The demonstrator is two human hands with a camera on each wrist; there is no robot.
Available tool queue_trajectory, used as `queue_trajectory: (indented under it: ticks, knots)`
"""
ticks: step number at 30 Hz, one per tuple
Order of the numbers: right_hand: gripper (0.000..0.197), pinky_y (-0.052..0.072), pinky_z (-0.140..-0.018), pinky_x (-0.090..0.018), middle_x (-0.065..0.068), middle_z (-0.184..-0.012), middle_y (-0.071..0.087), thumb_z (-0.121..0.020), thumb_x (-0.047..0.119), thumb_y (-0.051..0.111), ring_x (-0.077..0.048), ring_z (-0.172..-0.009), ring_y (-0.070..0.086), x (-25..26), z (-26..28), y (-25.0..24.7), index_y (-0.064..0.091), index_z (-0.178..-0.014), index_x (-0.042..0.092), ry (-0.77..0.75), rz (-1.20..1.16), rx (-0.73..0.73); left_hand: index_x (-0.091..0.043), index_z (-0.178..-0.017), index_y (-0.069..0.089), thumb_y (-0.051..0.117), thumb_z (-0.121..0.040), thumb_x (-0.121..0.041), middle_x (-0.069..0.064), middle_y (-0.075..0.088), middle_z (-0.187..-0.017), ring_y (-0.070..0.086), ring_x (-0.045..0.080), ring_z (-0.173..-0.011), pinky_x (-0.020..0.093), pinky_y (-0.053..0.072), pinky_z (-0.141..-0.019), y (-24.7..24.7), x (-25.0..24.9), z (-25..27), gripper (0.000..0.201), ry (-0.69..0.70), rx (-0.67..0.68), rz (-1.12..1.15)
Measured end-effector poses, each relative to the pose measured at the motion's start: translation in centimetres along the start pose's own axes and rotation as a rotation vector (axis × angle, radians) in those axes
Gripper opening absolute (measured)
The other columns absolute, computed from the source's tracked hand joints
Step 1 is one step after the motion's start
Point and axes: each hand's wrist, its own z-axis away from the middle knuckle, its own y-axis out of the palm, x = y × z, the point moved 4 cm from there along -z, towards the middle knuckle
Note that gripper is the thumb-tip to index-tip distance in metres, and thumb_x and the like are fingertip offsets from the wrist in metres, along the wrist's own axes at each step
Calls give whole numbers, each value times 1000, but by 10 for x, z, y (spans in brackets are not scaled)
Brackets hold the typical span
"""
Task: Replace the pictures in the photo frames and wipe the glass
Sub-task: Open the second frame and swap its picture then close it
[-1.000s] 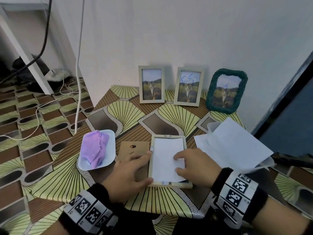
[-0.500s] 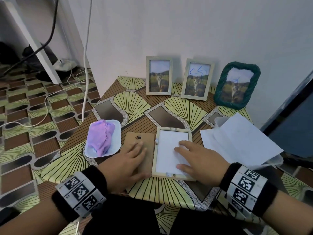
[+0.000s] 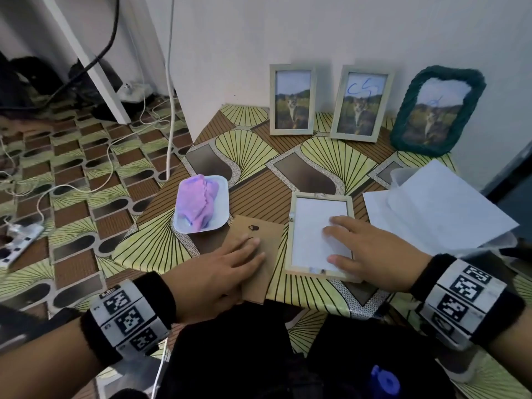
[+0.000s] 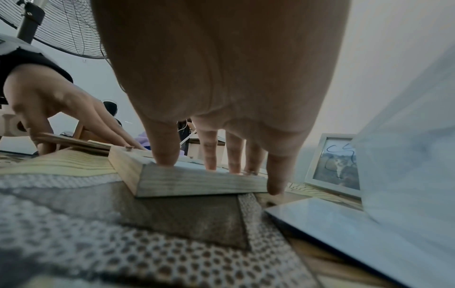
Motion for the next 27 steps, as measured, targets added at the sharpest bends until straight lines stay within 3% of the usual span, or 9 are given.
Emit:
queue_trajectory:
  ticks: [4, 7, 9, 13, 16, 18, 21, 24, 27]
  knots:
    - [61, 24, -117, -28, 7, -162, 15, -97, 52, 45, -11, -148, 18, -1, 3, 0, 26, -150, 28, 15, -48, 13, -16, -155, 12, 41, -103, -28, -3, 5, -163, -7, 9, -151, 29, 6, -123, -18, -1, 6, 61, 2, -175, 301]
    - [70, 22, -117, -24, 7, -161, 20, -95, 51, 51, -8, -146, 21, -2, 4, -4, 23, -153, 23, 46, -156, -14, -15, -153, 29, 39, -101, -32, -6, 34, -156, 24, 3, -146, 23, 24, -118, -40, 0, 5, 55, -64, -403, 466]
    - [68, 22, -116, -22, 6, -160, 26, -96, 48, 53, -8, -145, 25, -4, 6, -10, 27, -152, 21, 73, -202, -97, -16, -150, 37, 41, -100, -32, -8, 52, -144, 46, 0, -132, 14, 34, -109, -54, -1, 1, 53, -100, -537, 557]
    - [54, 38, -105, -26, 7, -145, 44, -96, 41, 56, -10, -127, 45, -13, 9, -23, 42, -143, 19, 158, -275, -244, -18, -149, 38, 44, -100, -23, -7, 59, -136, 55, 4, -123, 12, 38, -103, -74, -10, -18, 50, -81, -635, 525]
    - [41, 41, -91, -24, 9, -127, 55, -94, 38, 58, -11, -113, 52, -17, 14, -24, 52, -132, 22, 204, -344, -234, -11, -149, 36, 47, -100, -7, -1, 44, -150, 38, 8, -140, 20, 30, -115, -83, -22, -39, 50, 28, -594, 420]
    - [33, 43, -90, -26, 8, -122, 58, -95, 35, 58, -12, -108, 53, -19, 16, -21, 55, -126, 23, 224, -377, -208, -14, -153, 26, 45, -99, -1, -1, 29, -158, 21, 10, -148, 29, 22, -121, -83, -30, -55, 59, 79, -498, 320]
    - [26, 46, -93, -32, 6, -119, 62, -97, 23, 53, -13, -106, 56, -23, 16, -19, 57, -123, 23, 245, -428, -195, -22, -155, 3, 41, -100, -2, -5, 7, -163, -1, 6, -150, 22, 2, -122, -73, -36, -77, 69, 110, -333, 157]
    - [27, 47, -94, -27, 7, -115, 68, -96, 10, 50, -10, -108, 60, -30, 15, -21, 63, -117, 19, 287, -572, -230, -18, -155, 0, 46, -101, -11, 1, 6, -164, 0, 12, -151, 27, 1, -122, -62, -44, -91, 72, 147, -218, 30]
    - [36, 41, -98, -18, 9, -124, 64, -97, 7, 51, -3, -117, 58, -34, 13, -23, 60, -130, 18, 327, -680, -224, -15, -155, 3, 46, -99, -18, 5, 10, -164, 7, 19, -151, 39, 8, -123, -52, -55, -102, 70, 179, -142, -118]
